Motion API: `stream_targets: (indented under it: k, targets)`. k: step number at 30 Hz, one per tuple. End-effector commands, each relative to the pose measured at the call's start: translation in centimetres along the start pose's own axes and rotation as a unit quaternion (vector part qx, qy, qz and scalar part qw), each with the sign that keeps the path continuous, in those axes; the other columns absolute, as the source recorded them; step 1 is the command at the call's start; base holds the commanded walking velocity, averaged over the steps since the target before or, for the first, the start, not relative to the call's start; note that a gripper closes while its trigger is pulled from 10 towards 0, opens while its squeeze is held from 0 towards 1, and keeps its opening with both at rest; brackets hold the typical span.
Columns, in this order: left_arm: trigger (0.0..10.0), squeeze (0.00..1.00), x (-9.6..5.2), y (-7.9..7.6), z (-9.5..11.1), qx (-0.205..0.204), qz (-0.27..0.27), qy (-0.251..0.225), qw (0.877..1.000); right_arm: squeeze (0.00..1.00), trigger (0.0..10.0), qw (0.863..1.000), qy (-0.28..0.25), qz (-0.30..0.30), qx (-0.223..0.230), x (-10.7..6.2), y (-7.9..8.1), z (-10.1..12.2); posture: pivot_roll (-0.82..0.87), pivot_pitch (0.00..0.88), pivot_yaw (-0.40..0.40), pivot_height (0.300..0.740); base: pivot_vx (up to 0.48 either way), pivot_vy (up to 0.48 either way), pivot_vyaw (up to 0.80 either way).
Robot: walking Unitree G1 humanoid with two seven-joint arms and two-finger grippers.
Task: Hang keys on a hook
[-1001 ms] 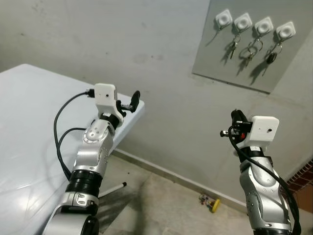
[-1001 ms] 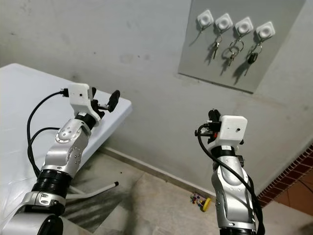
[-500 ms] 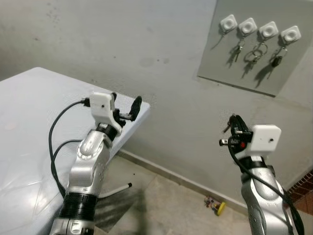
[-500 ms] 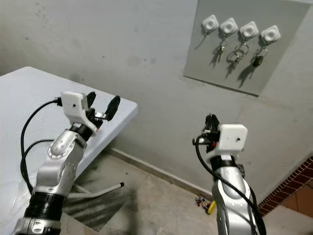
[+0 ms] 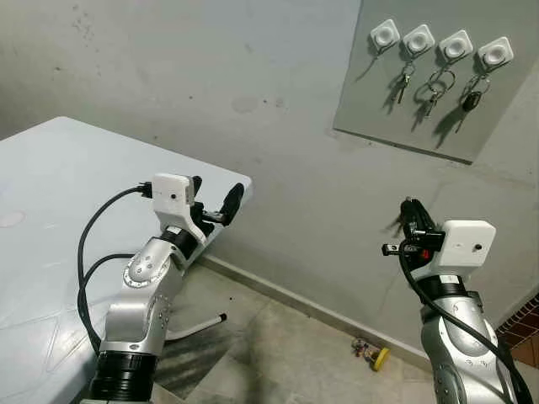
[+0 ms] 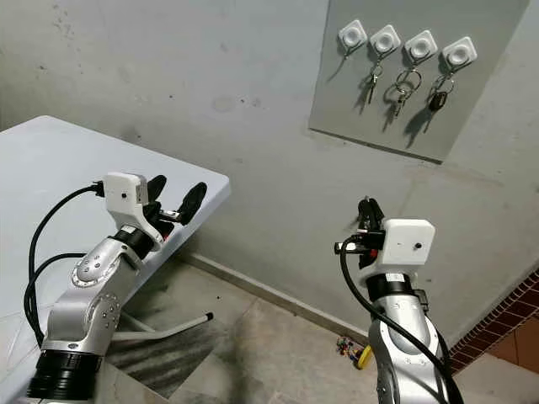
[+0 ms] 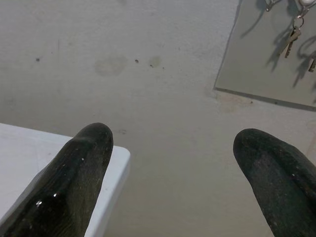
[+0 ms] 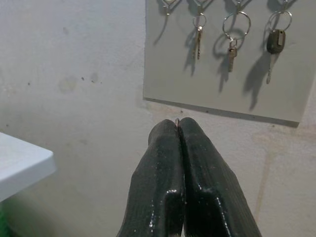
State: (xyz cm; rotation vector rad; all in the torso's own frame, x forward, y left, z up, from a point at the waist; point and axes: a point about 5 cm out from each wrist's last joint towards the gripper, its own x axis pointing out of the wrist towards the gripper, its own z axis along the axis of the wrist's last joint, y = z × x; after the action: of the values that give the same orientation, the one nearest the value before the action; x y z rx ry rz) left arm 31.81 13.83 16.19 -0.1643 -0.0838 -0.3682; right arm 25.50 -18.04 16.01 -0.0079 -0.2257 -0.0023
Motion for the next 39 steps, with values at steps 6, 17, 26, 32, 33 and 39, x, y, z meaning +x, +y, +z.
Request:
stream_targets:
  k: [6,17,26,32,33,39]
  targets:
    - [10.0,0.00,0.27,0.10,0.96,-0.003,0.002,-0.010,1.000,0.00,10.0,1.000,-0.007,0.004,0.002,0.12,0.18,0.62,-0.05,0.000,-0.018,0.740,0.080,0.000,0.00]
    - [10.0,0.00,0.34,0.11,1.00,-0.011,0.006,-0.008,1.000,0.00,10.0,1.000,-0.002,0.009,0.001,0.17,0.19,0.50,-0.05,0.000,-0.025,0.740,0.242,0.000,0.00]
    - [10.0,0.00,0.33,0.09,1.02,-0.017,0.009,-0.008,1.000,0.00,10.0,1.000,-0.001,0.014,0.003,0.25,0.37,0.51,-0.04,0.000,-0.029,0.740,0.220,0.027,0.00]
    - [10.0,0.00,0.34,0.12,0.99,-0.019,0.010,-0.008,1.000,0.00,10.0,1.000,0.000,0.015,0.003,0.26,0.40,0.49,-0.04,0.000,-0.030,0.740,0.000,0.265,0.00]
    - [10.0,0.00,0.34,0.11,0.99,-0.019,0.009,-0.008,1.000,0.00,10.0,1.000,0.000,0.015,0.003,0.26,0.39,0.50,-0.04,0.000,-0.030,0.740,0.000,0.270,0.00]
    - [10.0,0.00,0.30,0.06,0.95,-0.021,0.010,-0.008,1.000,0.00,10.0,1.000,0.001,0.016,0.003,0.21,0.39,0.49,-0.04,0.000,-0.033,0.740,0.000,0.277,0.00]
